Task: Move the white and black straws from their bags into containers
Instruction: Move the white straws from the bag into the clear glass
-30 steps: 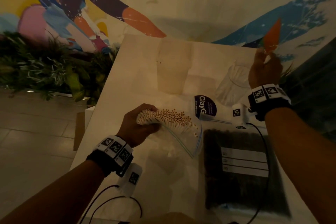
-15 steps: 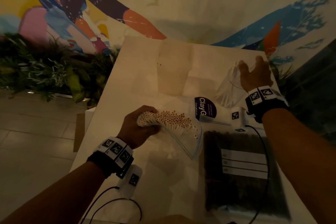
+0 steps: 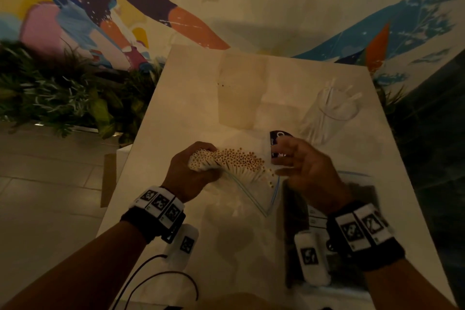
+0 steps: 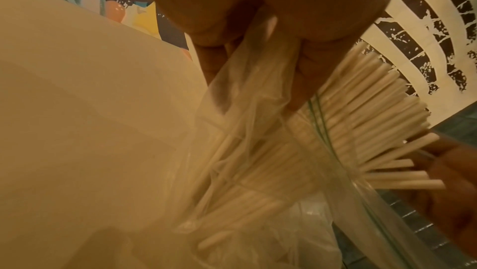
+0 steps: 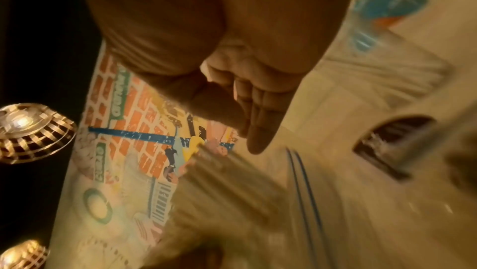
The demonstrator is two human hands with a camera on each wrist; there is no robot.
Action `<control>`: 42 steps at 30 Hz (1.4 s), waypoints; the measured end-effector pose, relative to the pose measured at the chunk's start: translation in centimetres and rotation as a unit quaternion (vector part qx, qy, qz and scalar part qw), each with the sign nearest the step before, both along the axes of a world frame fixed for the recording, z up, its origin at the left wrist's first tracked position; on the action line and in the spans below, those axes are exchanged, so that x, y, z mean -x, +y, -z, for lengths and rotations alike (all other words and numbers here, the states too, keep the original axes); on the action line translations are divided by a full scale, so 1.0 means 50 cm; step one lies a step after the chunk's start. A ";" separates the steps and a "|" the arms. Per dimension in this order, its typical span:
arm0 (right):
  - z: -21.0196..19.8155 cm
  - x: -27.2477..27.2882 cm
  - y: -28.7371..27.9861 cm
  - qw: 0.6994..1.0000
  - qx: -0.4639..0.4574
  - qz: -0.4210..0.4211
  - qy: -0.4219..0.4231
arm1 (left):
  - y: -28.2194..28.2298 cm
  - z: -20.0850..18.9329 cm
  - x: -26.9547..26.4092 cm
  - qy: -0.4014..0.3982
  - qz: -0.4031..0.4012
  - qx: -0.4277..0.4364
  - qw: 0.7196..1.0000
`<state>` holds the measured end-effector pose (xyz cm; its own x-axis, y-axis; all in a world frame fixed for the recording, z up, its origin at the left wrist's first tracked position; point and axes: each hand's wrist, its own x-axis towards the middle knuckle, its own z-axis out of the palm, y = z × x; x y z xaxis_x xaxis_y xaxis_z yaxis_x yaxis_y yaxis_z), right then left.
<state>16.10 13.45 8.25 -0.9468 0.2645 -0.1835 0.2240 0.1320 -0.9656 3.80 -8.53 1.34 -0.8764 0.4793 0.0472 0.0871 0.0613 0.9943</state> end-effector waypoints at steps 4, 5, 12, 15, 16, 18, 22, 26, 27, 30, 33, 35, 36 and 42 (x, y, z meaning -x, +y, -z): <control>0.045 -0.015 -0.041 0.998 0.039 -0.036 -0.041 | 0.007 -0.003 -0.001 0.021 0.002 0.003 1.000; 0.049 -0.013 -0.048 0.998 0.033 -0.026 -0.043 | 0.009 -0.003 -0.001 0.028 -0.001 0.008 1.000; 0.060 0.025 -0.078 0.997 -0.034 0.069 0.023 | 0.021 -0.012 0.001 0.056 -0.011 0.014 0.998; 0.059 0.033 -0.084 0.990 -0.078 0.103 0.059 | 0.025 -0.020 0.004 0.072 -0.025 0.006 0.997; 0.062 0.035 -0.083 0.988 -0.093 0.108 0.063 | 0.025 -0.019 0.005 0.074 -0.026 0.003 0.997; 0.069 0.038 -0.081 0.981 -0.142 0.112 0.067 | 0.026 -0.015 0.006 0.073 -0.021 0.019 0.997; 0.078 0.048 -0.079 0.974 -0.181 0.116 0.074 | 0.021 -0.006 0.002 0.066 -0.027 0.048 0.996; 0.088 0.055 -0.079 0.970 -0.186 0.132 0.091 | 0.017 -0.005 0.006 0.072 -0.029 0.069 0.995; 0.091 0.056 -0.078 0.969 -0.185 0.136 0.091 | 0.017 -0.005 0.006 0.072 -0.029 0.073 0.994; 0.095 0.055 -0.077 0.972 -0.173 0.138 0.079 | 0.015 -0.001 0.006 0.072 -0.028 0.078 0.994; 0.096 0.053 -0.077 0.978 -0.121 0.154 0.068 | 0.015 0.003 0.007 0.077 -0.012 0.087 0.993; 0.094 0.053 -0.077 0.981 -0.066 0.173 0.061 | 0.020 -0.003 0.003 0.082 -0.006 0.087 0.993; 0.090 0.052 -0.077 0.980 -0.036 0.187 0.061 | 0.024 -0.008 0.001 0.081 -0.011 0.080 0.993; 0.070 0.039 -0.074 0.980 -0.064 0.170 0.082 | 0.032 -0.017 0.000 0.068 -0.017 0.028 0.997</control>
